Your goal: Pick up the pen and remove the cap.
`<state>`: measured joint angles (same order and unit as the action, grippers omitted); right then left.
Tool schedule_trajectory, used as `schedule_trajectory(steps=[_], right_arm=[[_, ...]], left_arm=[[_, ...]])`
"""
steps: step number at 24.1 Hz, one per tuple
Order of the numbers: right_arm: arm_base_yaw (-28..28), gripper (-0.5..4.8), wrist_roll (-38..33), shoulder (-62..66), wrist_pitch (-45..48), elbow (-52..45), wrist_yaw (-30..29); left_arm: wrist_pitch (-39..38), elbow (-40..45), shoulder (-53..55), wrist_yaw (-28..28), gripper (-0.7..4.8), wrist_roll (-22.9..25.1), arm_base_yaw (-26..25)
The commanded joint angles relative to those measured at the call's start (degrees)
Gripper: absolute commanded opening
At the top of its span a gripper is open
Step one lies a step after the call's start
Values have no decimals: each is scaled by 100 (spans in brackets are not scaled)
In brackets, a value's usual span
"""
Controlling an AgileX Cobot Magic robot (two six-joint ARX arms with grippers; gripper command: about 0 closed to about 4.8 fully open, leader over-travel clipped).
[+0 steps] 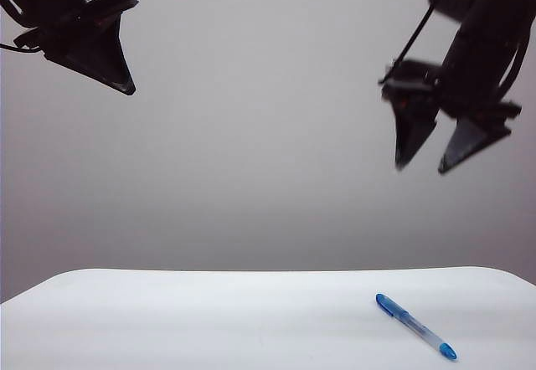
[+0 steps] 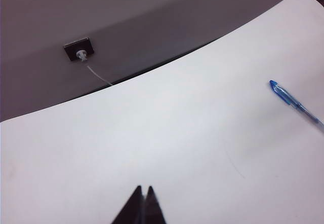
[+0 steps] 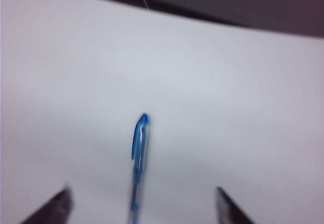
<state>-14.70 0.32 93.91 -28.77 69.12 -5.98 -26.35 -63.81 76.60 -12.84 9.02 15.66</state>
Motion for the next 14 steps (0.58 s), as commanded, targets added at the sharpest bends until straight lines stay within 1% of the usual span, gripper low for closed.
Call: schedule_trajectory(steps=[1, 2, 3, 6, 7, 10, 14], right_arm=[[4, 422, 22, 466, -361, 4, 55], [4, 439, 20, 586, -382, 4, 52], [4, 442, 20, 675, -391, 4, 52], [-28, 442, 15, 933, -407, 4, 52], [-74, 442, 15, 1071, -433, 2, 52], [-249, 442, 15, 1342, -420, -4, 11], [-507, 442, 15, 1635, -304, -9, 216]], left_arm=[[59, -31, -31, -4, 126, 2, 42], [70, -31, -31, -4, 126, 2, 42], [76, -31, -31, -4, 126, 4, 44], [83, -31, -24, -4, 137, 9, 44], [83, -31, -20, -4, 156, 81, 44], [160, -31, -20, -9, 156, 151, 44], [197, -31, -20, -2, 156, 151, 44]])
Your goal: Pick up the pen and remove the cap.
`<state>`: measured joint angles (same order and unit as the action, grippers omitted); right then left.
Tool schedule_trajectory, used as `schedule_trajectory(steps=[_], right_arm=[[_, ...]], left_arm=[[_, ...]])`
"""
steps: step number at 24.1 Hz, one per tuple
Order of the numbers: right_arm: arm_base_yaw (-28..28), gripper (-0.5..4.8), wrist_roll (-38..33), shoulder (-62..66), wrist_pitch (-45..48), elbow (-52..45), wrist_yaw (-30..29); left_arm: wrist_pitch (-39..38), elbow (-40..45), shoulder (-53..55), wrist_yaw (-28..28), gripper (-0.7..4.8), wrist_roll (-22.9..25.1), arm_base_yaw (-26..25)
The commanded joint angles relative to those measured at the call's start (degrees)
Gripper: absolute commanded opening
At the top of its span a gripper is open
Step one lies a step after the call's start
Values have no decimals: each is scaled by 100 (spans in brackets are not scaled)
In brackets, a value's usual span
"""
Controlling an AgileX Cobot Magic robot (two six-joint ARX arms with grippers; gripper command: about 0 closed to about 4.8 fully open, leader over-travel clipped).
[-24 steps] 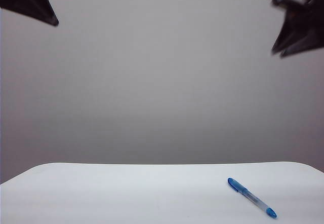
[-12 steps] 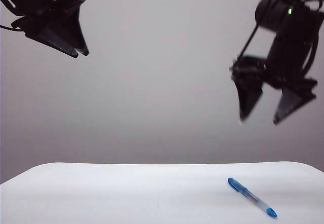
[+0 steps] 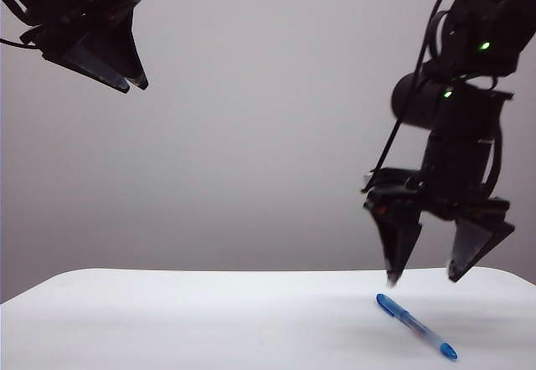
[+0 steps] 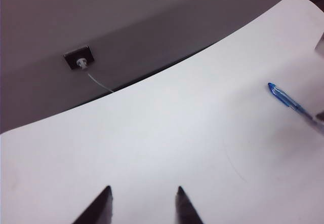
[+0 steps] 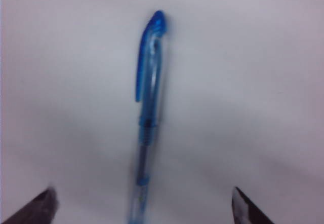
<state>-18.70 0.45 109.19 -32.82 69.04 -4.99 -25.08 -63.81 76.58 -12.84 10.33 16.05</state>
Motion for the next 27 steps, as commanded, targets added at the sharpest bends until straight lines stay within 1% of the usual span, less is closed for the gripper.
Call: schedule_trajectory(steps=[1, 5, 7, 8, 9, 10, 12, 14, 15, 16, 18, 19, 22, 27], right_arm=[[-138, 442, 2, 170, 129, 0, 133], [-164, 441, 2, 413, 210, -44, 256], [-164, 439, -4, 426, 426, -219, 247], [-164, 425, -26, 426, 514, -313, 251], [-164, 406, -26, 426, 575, -378, 251], [-164, 366, -31, 433, 691, -472, 256], [-164, 321, -42, 435, 833, -573, 254], [-166, 308, -87, 437, 922, -605, 251], [-166, 293, -87, 444, 931, -605, 254], [-164, 262, -87, 461, 953, -608, 256], [-166, 259, -136, 501, 953, -608, 254], [-166, 243, -155, 542, 949, -610, 254], [-166, 55, -153, 715, 881, -614, 243], [-166, 48, -153, 798, 850, -623, 122]], left_arm=[[61, -31, -15, 0, 156, 20, 4], [-50, -31, -13, 15, 155, 15, 4], [-109, -28, -11, 17, 155, 13, 4], [-111, -28, -11, 20, 155, 13, 4], [-111, -28, -11, 20, 154, 7, 4], [-105, -28, -9, 17, 154, -35, 4], [-98, -28, -9, 17, 154, -48, 4], [-98, -28, -7, 17, 154, -50, 4], [-98, -28, -7, 17, 154, -50, 4], [-101, -28, -7, 17, 154, -52, 4], [-103, -28, -7, 15, 154, -101, 4], [-103, -28, -7, 15, 154, -138, 4], [-109, -28, -7, 15, 154, -136, 4], [-114, -28, -7, 4, 154, -133, 4]])
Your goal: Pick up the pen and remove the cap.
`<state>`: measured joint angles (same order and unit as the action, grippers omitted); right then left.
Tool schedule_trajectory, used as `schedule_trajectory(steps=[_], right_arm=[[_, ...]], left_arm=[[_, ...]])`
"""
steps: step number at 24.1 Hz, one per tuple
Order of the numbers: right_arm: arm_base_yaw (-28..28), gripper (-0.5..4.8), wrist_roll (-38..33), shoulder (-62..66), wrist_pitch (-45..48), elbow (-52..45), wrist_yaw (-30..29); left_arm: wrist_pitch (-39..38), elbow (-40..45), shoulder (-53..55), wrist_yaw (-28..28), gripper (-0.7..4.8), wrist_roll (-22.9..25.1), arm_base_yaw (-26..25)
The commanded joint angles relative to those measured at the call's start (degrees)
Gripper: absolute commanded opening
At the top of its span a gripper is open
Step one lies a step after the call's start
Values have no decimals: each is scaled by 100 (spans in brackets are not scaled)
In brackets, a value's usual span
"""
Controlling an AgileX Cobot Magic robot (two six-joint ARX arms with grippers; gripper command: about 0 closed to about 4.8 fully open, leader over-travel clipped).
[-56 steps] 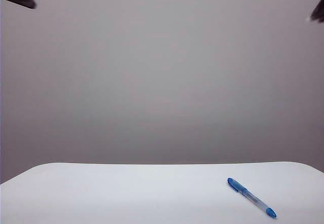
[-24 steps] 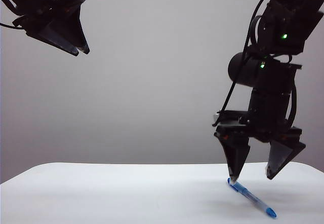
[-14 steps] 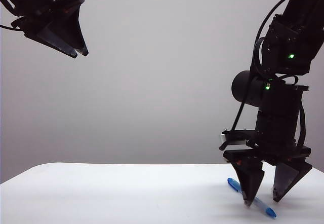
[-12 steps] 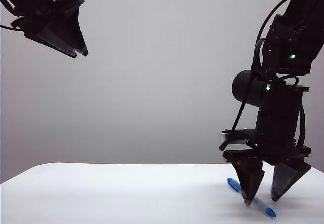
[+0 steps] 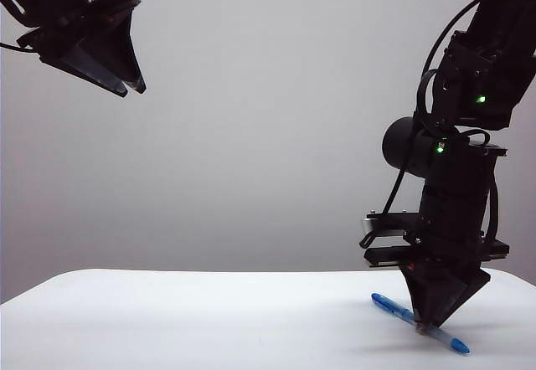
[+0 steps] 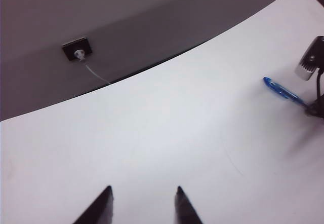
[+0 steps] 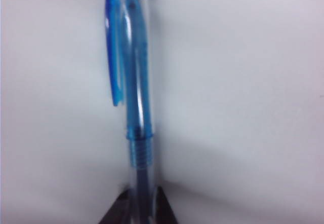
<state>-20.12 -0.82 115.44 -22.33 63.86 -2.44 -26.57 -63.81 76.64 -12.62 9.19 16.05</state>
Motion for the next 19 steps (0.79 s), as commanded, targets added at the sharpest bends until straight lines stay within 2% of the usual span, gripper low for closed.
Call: schedule_trajectory(steps=[1, 3, 6, 11, 14, 19], right_arm=[[-22, 48, -26, 160, -208, -90, -146], [-22, 48, -26, 114, -367, 50, -203], [-22, 48, -26, -26, -667, 396, -518], [-22, 48, -22, -649, -1082, 1005, -1088], [-20, 48, -22, -1259, -1353, 1381, -2009], [-20, 48, -20, -1998, -1456, 1617, -3143]], left_arm=[[46, -28, -13, -31, 154, -20, 4], [103, -28, -13, -63, 155, -20, 4], [354, -28, -15, -404, 155, -28, 4], [874, -28, -15, -634, 155, -306, 2], [1246, -28, -15, -1001, 155, -367, 2], [1773, -28, -15, -1696, 155, -385, -22]])
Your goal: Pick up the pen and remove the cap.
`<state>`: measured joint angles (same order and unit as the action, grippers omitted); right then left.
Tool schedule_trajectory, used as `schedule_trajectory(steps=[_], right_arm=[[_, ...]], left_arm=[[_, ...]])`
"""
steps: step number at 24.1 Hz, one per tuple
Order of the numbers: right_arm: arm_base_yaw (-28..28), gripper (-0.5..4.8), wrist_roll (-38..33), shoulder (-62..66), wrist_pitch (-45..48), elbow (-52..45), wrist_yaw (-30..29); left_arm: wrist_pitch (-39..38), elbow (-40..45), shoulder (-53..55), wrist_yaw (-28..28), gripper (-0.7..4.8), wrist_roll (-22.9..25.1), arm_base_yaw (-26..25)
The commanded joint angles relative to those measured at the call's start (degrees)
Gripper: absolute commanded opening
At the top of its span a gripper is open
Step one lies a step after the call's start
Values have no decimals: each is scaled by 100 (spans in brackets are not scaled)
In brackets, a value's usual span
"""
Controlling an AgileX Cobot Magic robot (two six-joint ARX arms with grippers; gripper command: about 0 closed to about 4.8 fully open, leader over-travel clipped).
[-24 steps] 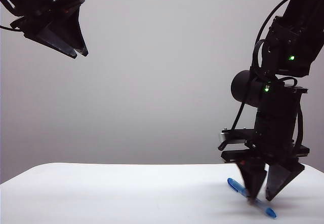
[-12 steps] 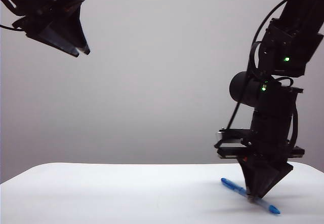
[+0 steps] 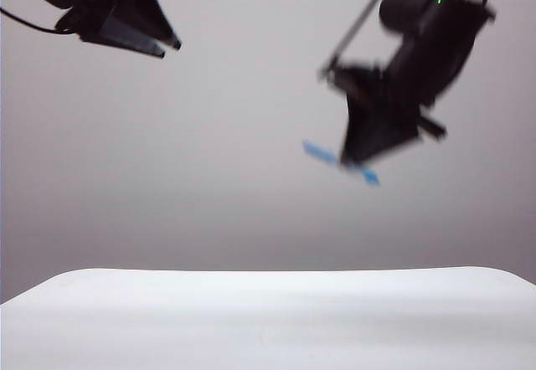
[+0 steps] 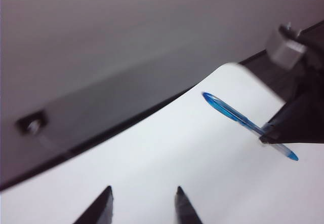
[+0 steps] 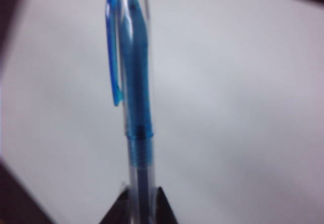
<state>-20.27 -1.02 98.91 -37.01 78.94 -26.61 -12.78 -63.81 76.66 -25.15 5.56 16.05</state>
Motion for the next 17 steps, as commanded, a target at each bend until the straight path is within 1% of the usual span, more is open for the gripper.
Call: schedule_trajectory(steps=[1, 3, 4, 5, 6, 7, 9, 11, 14, 17], right_arm=[[-4, 48, -2, -483, 2, 138, -951], [-4, 48, 2, -813, 4, 181, -1480], [-4, 48, 24, -1097, 31, 199, -1947], [-4, 48, 22, -1377, 109, 201, -2433], [-4, 48, 22, -1480, 144, 201, -2632], [-4, 48, 20, -1681, 221, 201, -3008], [-4, 48, 20, -1803, 302, 201, -3423], [-4, 48, 17, -1853, 354, 201, -3904], [-13, 48, 20, -1860, 396, 201, -4669], [-15, 48, 20, -1847, 452, 201, -5136]], left_arm=[[522, -28, -17, -697, 155, -17, -52], [739, -28, -15, -1231, 155, -17, -149], [953, -28, -15, -1742, 155, -26, -223], [1318, -28, -17, -2553, 154, -70, -319], [1567, -26, -15, -3093, 154, -114, -380], [2061, -26, -15, -4087, 154, -160, -490], [2568, -26, -15, -4865, 154, -223, -501], [3080, -26, -15, -5287, 154, -544, -501], [3587, -26, -15, -5580, 154, -887, -494], [3875, -28, -15, -5796, 155, -1123, -363]])
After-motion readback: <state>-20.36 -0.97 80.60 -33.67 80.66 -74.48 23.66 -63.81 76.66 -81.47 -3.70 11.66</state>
